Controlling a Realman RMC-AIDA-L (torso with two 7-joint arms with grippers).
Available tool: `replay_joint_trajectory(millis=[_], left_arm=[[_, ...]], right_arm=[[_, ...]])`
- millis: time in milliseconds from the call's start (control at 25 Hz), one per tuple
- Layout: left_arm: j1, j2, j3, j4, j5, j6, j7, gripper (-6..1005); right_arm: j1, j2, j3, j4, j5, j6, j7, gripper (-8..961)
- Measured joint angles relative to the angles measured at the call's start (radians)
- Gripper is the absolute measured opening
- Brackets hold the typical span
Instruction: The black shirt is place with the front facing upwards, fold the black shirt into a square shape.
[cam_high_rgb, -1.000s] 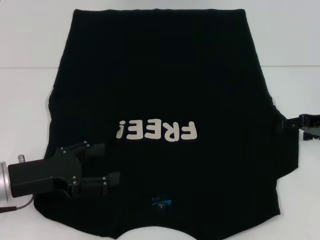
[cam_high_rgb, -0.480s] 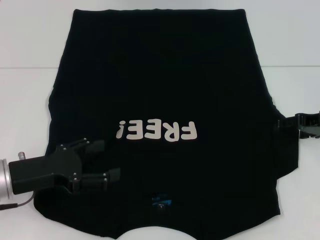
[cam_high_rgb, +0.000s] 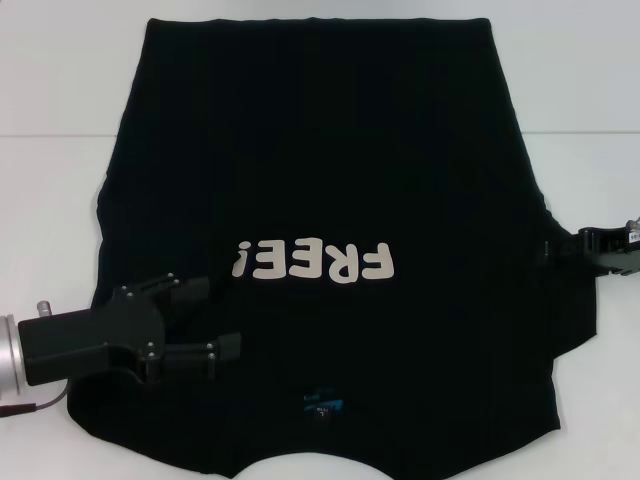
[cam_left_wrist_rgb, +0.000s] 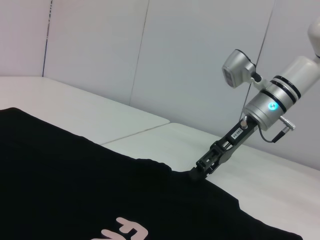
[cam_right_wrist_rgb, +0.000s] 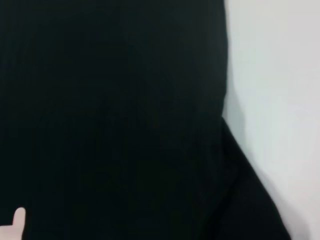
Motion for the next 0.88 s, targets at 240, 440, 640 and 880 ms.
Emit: replay_joint_trajectory(millis=[240, 440, 640, 880], left_arm=[[-0.003, 0.001, 0.000, 0.000, 0.000, 0.000, 0.000, 949], [-0.003, 0.000, -0.001, 0.000, 0.000, 0.000, -0.001, 949], [-0.003, 0.000, -0.002, 0.001, 0.000, 0.000, -0.001, 950], [-0.005, 0.001, -0.002, 0.006, -0.001, 0.006, -0.005, 950]], right_arm=[[0.008, 0.000, 0.006, 0.001, 0.007, -0.037, -0.002, 925], [0.009, -0.003, 0.005, 0.000, 0.015, -0.047, -0.002, 926], [0.007, -0.004, 0.003, -0.002, 0.011, -0.049, -0.001, 886], [0.007, -0.007, -0.006, -0.011, -0.001, -0.058, -0.005, 795]])
